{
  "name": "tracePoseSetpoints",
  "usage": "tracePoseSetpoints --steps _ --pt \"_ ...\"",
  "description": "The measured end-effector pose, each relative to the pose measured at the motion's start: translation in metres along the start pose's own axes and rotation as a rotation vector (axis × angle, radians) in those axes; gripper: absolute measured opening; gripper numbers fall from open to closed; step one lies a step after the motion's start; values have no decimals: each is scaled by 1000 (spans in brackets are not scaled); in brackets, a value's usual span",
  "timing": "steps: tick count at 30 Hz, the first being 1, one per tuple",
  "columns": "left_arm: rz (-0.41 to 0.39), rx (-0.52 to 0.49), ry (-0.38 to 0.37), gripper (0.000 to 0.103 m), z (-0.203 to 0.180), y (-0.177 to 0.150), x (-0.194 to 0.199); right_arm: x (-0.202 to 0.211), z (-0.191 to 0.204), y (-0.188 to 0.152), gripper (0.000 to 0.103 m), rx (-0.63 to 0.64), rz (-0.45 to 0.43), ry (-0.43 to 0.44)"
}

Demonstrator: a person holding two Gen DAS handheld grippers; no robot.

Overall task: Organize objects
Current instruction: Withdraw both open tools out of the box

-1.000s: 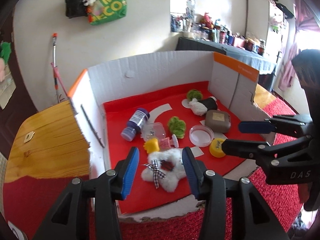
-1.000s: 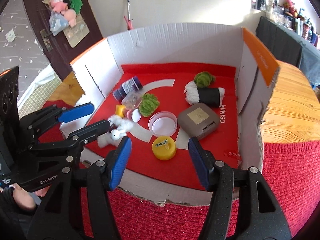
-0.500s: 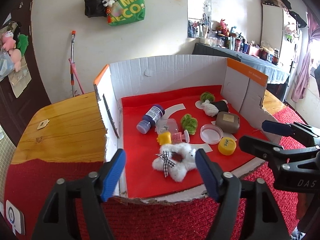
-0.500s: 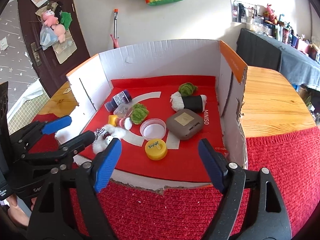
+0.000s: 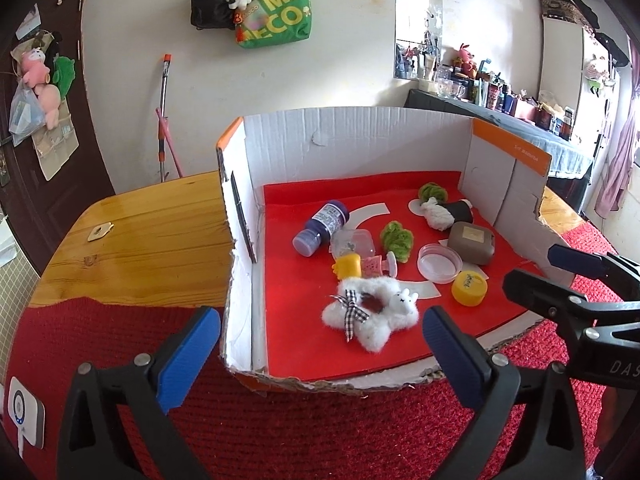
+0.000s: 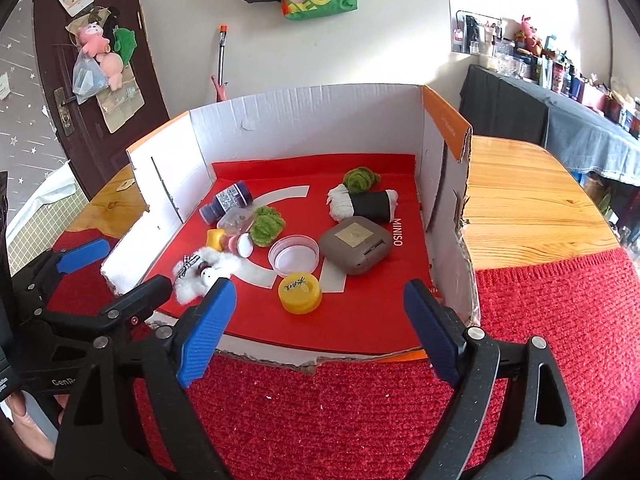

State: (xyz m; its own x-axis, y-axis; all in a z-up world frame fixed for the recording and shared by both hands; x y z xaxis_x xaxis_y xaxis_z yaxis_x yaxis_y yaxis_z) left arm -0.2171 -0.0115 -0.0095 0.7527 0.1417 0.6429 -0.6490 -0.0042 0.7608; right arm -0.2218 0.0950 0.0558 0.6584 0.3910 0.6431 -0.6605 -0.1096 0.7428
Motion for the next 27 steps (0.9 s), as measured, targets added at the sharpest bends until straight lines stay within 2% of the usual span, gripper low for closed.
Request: tracePoseSetpoints --steps 12,19,27 --pt "7 9 7 103 2 0 0 1 2 -1 87 11 2 5" --pt "-20 5 8 103 1 -1 17 14 6 1 87 11 -20 20" --pt "-1 7 2 103 -3 -20 27 29 13 -12 87 23 -37 20"
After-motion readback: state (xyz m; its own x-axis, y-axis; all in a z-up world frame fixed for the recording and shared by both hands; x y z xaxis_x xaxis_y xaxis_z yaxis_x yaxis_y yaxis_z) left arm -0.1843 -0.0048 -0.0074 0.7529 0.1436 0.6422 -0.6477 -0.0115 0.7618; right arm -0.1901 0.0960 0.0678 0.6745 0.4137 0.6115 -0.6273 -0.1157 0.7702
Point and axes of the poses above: each gripper's, at about its wrist camera, not at the fingertips, and x roughly against the way its jaws point, z to its left, y to its top, the point moved 8 cm from there along -x, roughly the way its jaws point, and after that the axes turned 6 degrees about y, right-handed, at the moved point
